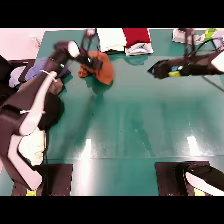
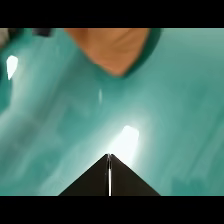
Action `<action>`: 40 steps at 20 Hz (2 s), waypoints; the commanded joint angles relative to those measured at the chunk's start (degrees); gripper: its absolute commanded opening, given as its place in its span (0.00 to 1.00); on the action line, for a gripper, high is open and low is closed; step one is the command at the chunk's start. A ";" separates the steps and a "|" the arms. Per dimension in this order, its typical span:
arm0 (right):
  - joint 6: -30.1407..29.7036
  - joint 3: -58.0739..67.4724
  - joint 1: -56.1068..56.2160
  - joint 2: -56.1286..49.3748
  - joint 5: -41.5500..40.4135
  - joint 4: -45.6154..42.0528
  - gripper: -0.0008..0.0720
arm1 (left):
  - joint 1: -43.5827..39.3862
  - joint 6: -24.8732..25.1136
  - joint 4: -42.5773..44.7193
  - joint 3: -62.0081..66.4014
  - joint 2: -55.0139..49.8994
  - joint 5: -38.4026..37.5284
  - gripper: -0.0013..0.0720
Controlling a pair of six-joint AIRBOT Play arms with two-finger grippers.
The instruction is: Fold the shirts.
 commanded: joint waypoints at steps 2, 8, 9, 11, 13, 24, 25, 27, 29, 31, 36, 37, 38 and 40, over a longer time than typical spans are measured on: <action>0.00 8.37 -5.64 2.40 1.05 -0.04 0.05 | -1.14 0.20 6.19 2.62 17.35 -2.58 0.04; 1.79 13.31 -8.94 3.32 1.07 -0.02 0.05 | -13.27 0.22 12.85 2.32 31.87 -5.88 0.04; 1.90 13.42 -8.90 3.32 0.92 0.02 0.05 | -16.13 0.22 12.81 1.51 31.61 -7.56 0.04; 1.92 13.40 -8.92 3.32 0.96 0.00 0.05 | -21.22 0.68 12.09 -3.69 31.17 -6.91 0.05; 1.92 13.40 -8.92 3.32 0.87 -0.02 0.05 | -25.14 0.74 9.51 -9.84 29.94 -5.25 0.05; 2.10 13.35 -8.90 3.26 2.69 -0.02 0.04 | -8.00 -4.83 6.14 -18.10 24.24 -7.45 0.85; 2.10 13.29 -8.90 3.23 2.89 -0.02 0.05 | -4.81 -4.96 4.63 -19.47 22.62 -7.98 0.85; 2.10 13.22 -8.90 3.26 2.86 -0.09 0.05 | -1.16 -4.92 1.70 -22.05 18.38 -9.44 0.85; 2.08 13.22 -8.90 3.10 2.86 -0.07 0.05 | -0.57 -4.90 1.07 -23.56 13.27 -9.68 0.85; 2.10 13.22 -8.90 2.32 3.54 -0.02 0.05 | -0.87 -4.70 -1.92 -23.56 8.48 -8.98 0.85; 2.10 13.22 -8.90 -0.55 6.19 0.00 0.04 | -3.50 -2.34 -5.99 -23.56 2.34 -6.43 0.85; 2.10 13.22 -8.90 -1.03 6.21 -0.02 0.05 | -3.85 -2.34 -6.78 -23.58 1.84 -5.97 0.85; 2.10 13.22 -8.90 -1.46 6.23 -0.02 0.05 | -3.98 -2.29 -7.30 -23.56 1.53 -5.60 0.85; 2.12 13.22 -8.90 -2.16 6.93 -0.04 0.05 | -4.09 -1.20 -7.78 -23.54 1.55 -5.03 0.60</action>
